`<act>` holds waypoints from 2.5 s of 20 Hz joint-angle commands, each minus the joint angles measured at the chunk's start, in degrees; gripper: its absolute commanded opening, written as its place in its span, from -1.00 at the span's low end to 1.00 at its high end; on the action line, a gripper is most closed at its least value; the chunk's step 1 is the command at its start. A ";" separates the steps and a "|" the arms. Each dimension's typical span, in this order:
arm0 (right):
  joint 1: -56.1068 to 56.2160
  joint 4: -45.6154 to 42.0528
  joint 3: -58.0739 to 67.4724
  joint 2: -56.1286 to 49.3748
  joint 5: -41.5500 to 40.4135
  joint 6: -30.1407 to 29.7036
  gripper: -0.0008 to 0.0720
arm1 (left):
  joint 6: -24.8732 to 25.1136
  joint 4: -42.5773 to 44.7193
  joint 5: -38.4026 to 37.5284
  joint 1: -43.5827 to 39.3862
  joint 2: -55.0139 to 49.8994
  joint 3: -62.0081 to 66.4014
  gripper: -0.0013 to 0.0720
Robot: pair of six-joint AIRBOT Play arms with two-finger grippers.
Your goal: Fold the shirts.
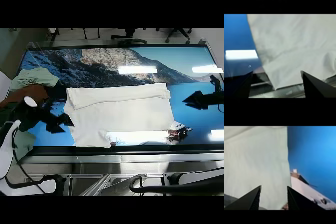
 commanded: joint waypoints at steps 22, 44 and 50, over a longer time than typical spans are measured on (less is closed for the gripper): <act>6.64 1.97 -22.03 0.20 -5.64 -4.90 -0.92 | 6.21 -6.36 7.85 -4.20 12.31 -10.47 -0.93; 15.39 6.25 -6.16 1.84 -19.41 -1.73 -0.92 | 4.72 0.39 6.84 -6.12 -5.35 29.11 -0.93; 16.33 4.59 -5.57 -5.31 -24.83 -1.88 -0.92 | 4.57 0.46 8.24 -9.05 -23.80 41.83 -0.92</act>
